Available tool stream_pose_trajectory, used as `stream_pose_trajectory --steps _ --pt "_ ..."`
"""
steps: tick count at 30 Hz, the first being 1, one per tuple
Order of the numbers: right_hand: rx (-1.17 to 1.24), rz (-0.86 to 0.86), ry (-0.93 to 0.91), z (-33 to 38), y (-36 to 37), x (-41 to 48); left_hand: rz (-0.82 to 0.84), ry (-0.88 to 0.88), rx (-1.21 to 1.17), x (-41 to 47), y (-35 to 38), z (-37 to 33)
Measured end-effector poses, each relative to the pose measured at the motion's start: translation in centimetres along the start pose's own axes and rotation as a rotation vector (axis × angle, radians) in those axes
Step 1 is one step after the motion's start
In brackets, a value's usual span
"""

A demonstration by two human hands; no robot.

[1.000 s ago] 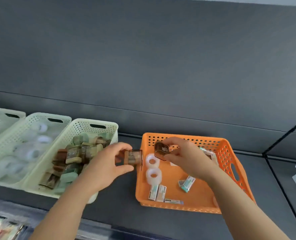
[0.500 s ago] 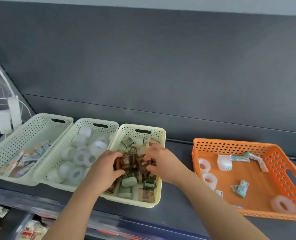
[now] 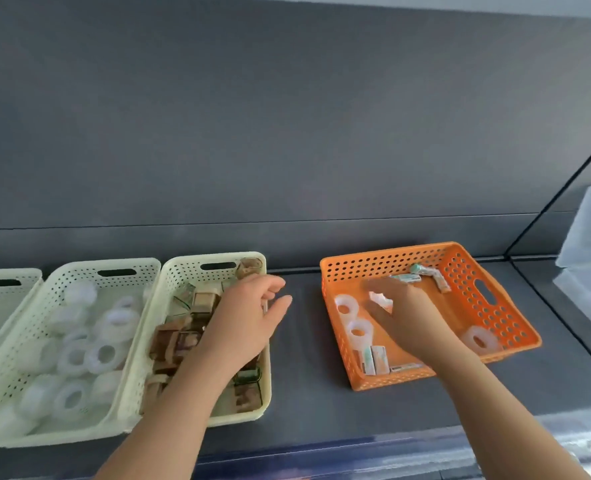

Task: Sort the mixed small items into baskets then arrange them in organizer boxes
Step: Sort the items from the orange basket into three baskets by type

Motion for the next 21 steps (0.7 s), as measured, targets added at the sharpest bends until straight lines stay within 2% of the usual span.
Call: stream_pose_trajectory --steps 5,11,17,21 --pt "-0.061 0.034 0.151 -8.3 -2.5 0.1 0.166 0.087 0.064 3.8 9.0 -4.8" --pt "0.011 0.159 0.128 -12.7 -2.4 1.4 0.368 0.101 0.222 7.3 18.4 -7.9" --pt "0.04 0.29 -0.035 -11.9 0.3 5.0 0.435 -0.047 0.318 8.4 19.4 -5.3" --pt "0.008 0.354 -0.153 -10.2 2.3 6.9 0.479 -0.078 0.397 8.1 18.4 -4.5"
Point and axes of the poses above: each hand's wrist, its own x-axis towards the middle knuckle, its own y-axis out of the palm, z = x × y, the point moved 10 cm from there along x, towards the middle knuckle
